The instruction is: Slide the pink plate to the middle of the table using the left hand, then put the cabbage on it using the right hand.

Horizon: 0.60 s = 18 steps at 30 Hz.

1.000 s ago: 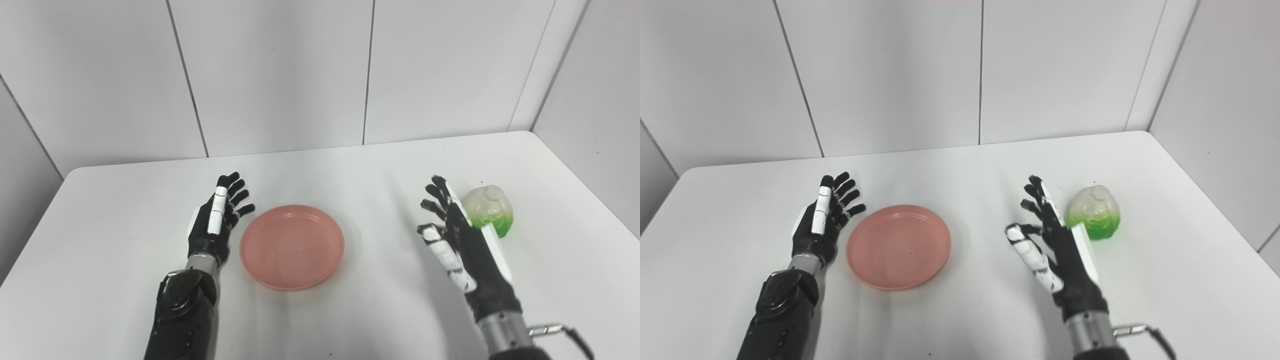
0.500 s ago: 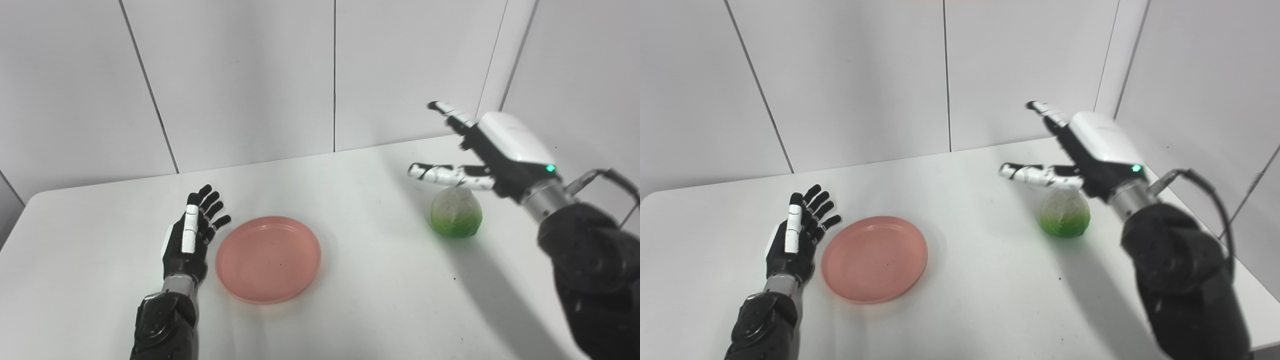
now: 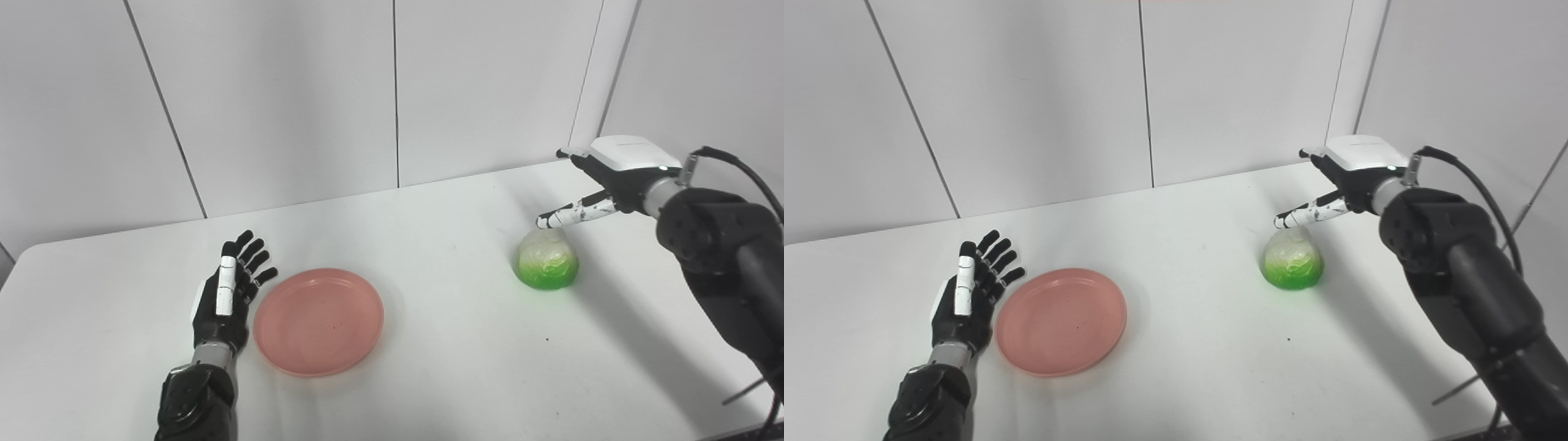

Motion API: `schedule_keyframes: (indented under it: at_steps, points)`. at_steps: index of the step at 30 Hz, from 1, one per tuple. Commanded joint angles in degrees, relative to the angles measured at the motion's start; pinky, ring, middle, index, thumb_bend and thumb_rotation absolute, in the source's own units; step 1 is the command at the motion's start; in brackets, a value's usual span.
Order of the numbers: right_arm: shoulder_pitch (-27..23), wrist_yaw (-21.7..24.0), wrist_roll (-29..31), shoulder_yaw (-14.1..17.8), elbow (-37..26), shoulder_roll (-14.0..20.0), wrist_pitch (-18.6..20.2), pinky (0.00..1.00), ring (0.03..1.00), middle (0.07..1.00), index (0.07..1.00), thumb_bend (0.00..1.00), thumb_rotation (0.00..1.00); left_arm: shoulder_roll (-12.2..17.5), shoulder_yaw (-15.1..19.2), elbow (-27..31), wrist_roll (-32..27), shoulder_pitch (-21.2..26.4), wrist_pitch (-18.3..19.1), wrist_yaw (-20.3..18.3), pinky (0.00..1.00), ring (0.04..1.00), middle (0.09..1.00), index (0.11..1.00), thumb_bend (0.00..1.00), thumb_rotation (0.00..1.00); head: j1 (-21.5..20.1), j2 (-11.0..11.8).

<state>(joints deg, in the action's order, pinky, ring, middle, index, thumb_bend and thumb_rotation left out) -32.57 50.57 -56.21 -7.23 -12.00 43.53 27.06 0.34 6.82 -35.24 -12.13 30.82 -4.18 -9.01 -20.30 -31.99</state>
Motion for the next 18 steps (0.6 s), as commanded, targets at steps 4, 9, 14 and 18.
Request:
schedule_keyframes:
  at_steps: [4,9,14,18]
  points:
    - [-5.18,1.22,-0.55,-1.67,5.24,0.91,-0.33,0.59,0.856,0.926,0.923,1.0,0.67,-0.62,-0.19,-0.06,-0.61,-0.8,2.34,-0.08,0.76,0.883,0.885,0.859,0.9,0.87,0.34,-0.48]
    - [-5.18,-3.83,3.61,-0.12,8.88,-1.89,-0.71,0.59,0.831,0.92,0.916,1.0,0.63,-0.77,-0.08,0.28,-0.73,-1.1,2.64,-0.31,0.77,0.89,0.891,0.866,0.88,0.87,0.87,-0.52]
    - [-3.18,-11.83,9.02,2.28,10.05,-4.36,-2.57,0.57,0.789,0.916,0.908,1.0,0.67,-0.48,0.26,-0.37,-1.33,-1.14,2.26,-1.26,0.78,0.898,0.901,0.876,0.89,0.87,1.1,-0.5]
    - [-1.96,-16.21,11.91,2.63,11.15,-4.94,-3.64,0.57,0.77,0.9,0.92,1.0,0.68,-0.13,0.58,-1.03,-2.29,-1.15,1.73,-1.95,0.79,0.91,0.907,0.885,0.91,0.86,1.14,-0.4]
